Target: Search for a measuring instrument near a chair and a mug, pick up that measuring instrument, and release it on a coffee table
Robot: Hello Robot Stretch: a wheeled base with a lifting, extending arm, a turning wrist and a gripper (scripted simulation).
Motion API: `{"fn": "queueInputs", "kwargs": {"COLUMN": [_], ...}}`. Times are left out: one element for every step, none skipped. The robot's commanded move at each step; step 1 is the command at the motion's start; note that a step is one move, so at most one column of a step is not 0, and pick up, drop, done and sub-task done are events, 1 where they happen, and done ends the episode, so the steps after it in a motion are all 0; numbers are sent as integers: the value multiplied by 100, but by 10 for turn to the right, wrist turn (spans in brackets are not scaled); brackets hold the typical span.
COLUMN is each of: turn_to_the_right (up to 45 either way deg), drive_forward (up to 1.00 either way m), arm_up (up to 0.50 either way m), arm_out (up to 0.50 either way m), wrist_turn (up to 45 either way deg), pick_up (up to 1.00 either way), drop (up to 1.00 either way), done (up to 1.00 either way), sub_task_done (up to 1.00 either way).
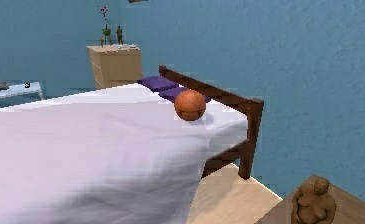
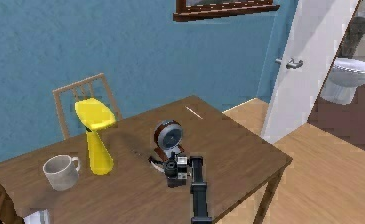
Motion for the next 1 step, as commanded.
{"fn": "queueInputs", "kwargs": {"turn_to_the_right": [0], "drive_forward": [0], "arm_up": [0], "arm_out": [0], "wrist_turn": [0], "pick_up": [100], "drop": [0], "done": [0], "sub_task_done": [0]}}
